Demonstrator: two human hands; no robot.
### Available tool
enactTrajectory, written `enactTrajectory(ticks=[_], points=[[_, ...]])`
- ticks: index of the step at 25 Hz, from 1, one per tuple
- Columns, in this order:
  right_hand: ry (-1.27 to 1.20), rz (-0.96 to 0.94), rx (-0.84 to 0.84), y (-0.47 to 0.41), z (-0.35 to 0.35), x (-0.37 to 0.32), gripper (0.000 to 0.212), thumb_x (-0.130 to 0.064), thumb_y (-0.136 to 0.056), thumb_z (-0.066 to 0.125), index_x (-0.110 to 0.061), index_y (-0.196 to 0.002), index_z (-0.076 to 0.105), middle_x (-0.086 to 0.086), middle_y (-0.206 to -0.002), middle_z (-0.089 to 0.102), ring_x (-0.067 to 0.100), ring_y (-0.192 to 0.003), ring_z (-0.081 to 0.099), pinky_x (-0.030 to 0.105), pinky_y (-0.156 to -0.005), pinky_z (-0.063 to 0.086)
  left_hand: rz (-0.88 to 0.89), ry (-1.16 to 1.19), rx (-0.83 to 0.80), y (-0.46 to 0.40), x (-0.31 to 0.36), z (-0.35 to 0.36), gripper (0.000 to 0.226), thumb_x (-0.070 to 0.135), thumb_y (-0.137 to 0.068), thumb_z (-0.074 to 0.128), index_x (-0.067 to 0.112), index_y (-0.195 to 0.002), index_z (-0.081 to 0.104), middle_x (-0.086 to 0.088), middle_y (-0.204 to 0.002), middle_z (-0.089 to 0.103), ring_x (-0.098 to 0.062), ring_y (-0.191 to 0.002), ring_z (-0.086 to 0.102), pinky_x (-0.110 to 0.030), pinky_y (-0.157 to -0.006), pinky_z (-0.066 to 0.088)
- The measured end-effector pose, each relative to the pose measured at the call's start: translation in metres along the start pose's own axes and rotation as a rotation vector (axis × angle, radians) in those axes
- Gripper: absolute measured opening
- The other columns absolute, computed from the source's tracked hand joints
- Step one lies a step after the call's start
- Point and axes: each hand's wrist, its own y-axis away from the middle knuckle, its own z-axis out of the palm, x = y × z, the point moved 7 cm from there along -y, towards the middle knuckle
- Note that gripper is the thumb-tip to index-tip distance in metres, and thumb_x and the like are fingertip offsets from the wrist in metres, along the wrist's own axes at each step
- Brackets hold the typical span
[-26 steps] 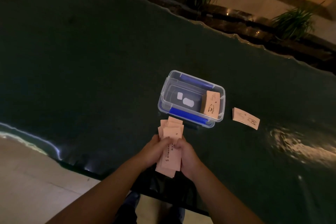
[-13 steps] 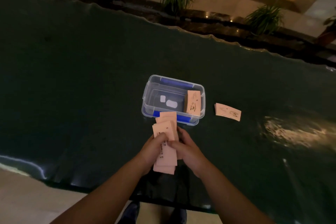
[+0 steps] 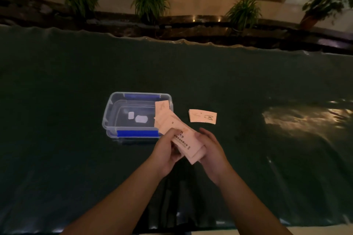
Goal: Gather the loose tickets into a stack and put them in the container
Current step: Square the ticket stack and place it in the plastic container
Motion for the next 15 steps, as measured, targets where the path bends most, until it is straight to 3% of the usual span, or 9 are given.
enactTrajectory(ticks=[3, 7, 10, 13, 15], points=[[-0.185, -0.001, 0.028, -0.008, -0.031, -0.011, 0.079, -0.03, -0.082, 0.084, -0.016, -0.149, 0.045, 0.014, -0.124, 0.078, 0.031, -0.115, 0.075, 0.055, -0.096, 0.06, 0.017, 0.07, 0.009, -0.013, -0.008, 0.033, 0.036, 0.023, -0.09, 0.072, 0.024, -0.125, 0.062, -0.011, -0.105, 0.08, -0.026, -0.093, 0.078, -0.045, -0.075, 0.065], [-0.29, -0.056, 0.128, -0.013, -0.059, -0.023, 0.091, -0.023, -0.079, 0.087, -0.04, -0.152, 0.035, 0.007, -0.122, 0.079, 0.023, -0.107, 0.078, 0.053, -0.096, 0.061, 0.05, 0.138, 0.045, -0.031, -0.021, 0.062, 0.051, 0.017, -0.089, 0.074, 0.03, -0.134, 0.055, -0.011, -0.114, 0.078, -0.031, -0.102, 0.076, -0.055, -0.085, 0.062], [-0.277, -0.081, 0.178, -0.023, -0.07, -0.029, 0.109, -0.021, -0.069, 0.094, -0.042, -0.157, 0.032, 0.007, -0.135, 0.07, 0.022, -0.107, 0.078, 0.042, -0.088, 0.065, 0.045, 0.189, 0.032, -0.046, -0.026, 0.076, 0.069, 0.008, -0.083, 0.078, 0.028, -0.141, 0.049, -0.015, -0.122, 0.075, -0.035, -0.109, 0.073, -0.056, -0.088, 0.061], [-0.094, -0.076, 0.275, -0.04, -0.078, -0.043, 0.092, -0.014, -0.074, 0.095, -0.03, -0.15, 0.045, 0.004, -0.131, 0.069, 0.024, -0.111, 0.074, 0.046, -0.093, 0.064, -0.02, 0.135, 0.067, -0.06, -0.028, 0.084, 0.071, 0.007, -0.076, 0.083, 0.025, -0.139, 0.054, -0.013, -0.127, 0.072, -0.034, -0.115, 0.069, -0.058, -0.095, 0.057], [0.012, -0.069, 0.312, -0.06, -0.085, -0.057, 0.077, -0.012, -0.077, 0.093, -0.027, -0.141, 0.053, 0.003, -0.127, 0.07, 0.023, -0.11, 0.073, 0.047, -0.096, 0.062, -0.078, 0.021, 0.127, -0.075, -0.024, 0.083, 0.065, 0.014, -0.074, 0.088, 0.025, -0.132, 0.061, -0.008, -0.126, 0.071, -0.027, -0.115, 0.066, -0.052, -0.092, 0.058]])
